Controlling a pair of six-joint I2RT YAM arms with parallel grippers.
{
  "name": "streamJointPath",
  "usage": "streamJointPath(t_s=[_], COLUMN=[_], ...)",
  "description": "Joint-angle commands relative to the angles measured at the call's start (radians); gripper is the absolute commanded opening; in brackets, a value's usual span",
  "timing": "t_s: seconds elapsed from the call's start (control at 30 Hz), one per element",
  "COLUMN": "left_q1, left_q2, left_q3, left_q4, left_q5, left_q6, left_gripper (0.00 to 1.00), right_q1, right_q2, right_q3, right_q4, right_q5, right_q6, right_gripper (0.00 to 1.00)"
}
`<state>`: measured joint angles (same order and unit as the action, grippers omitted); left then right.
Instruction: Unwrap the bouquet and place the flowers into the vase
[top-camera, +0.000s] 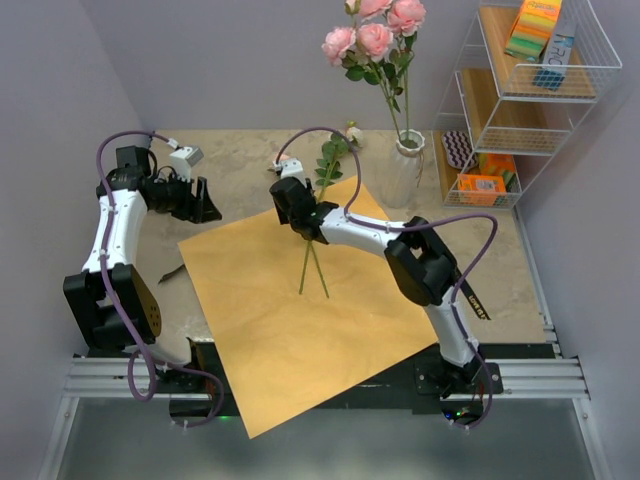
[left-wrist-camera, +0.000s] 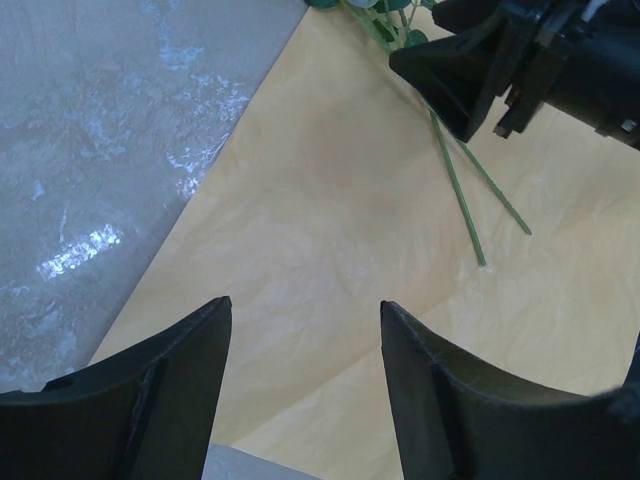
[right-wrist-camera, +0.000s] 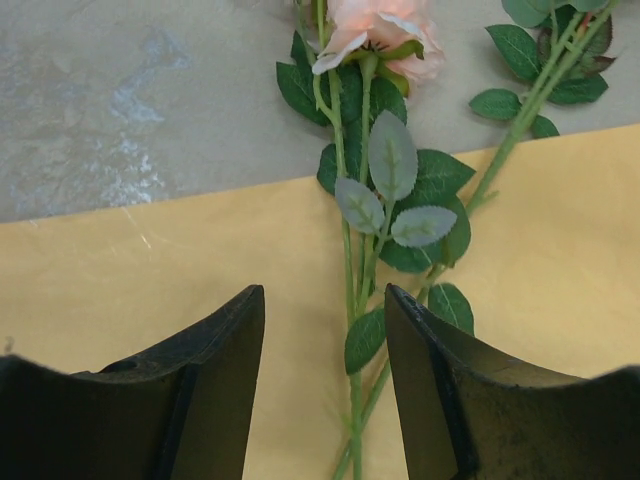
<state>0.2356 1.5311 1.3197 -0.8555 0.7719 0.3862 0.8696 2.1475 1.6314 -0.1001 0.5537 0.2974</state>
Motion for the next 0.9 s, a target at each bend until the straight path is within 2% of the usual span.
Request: streamJointPath(t_s=[0.0,0.13,0.5,0.6,0.7,0.87], left_q1=[0.008,0.008,0.008,0.008,0.008,0.010], left_q2=[-0.035,-0.032,-0.025,-0.025,-0.025,-0.026], left_q3=[0.007,0.006,-0.005,-0.004,-0.004,-0.002], left_q4=[-0.004,-0.005,0.010,0.010,0.012,0.010], left_q5=[0.001,0.003,0.006,0.004,0.003,-0.002], left_q6=[0.020,0.020,0.016,0.017,0.017,0.016], left_gripper=[0.66,0.66,0.66,0.66,0.66,0.66], right_q1=[-0.053,-0.070,-0.095,-0.095,-0.095,-0.095], right_q2=[0.075,0.159,0.236,0.256,0.275,0.262], right_q3=[0.137,0.260,0.311,0.327,0.352,0.355], right_q4=[-0.084,-0.176,-0.199,-0.202,-0.205,-0.194], right_q5=[-0.098,-0.087,-0.120,-0.135,-0.135,-0.143], right_q6=[-0.006,-0.018,-0.027,-0.032,-0.034,-0.047], right_gripper=[0.55,0.57,0.55,0.50,0.42,0.18])
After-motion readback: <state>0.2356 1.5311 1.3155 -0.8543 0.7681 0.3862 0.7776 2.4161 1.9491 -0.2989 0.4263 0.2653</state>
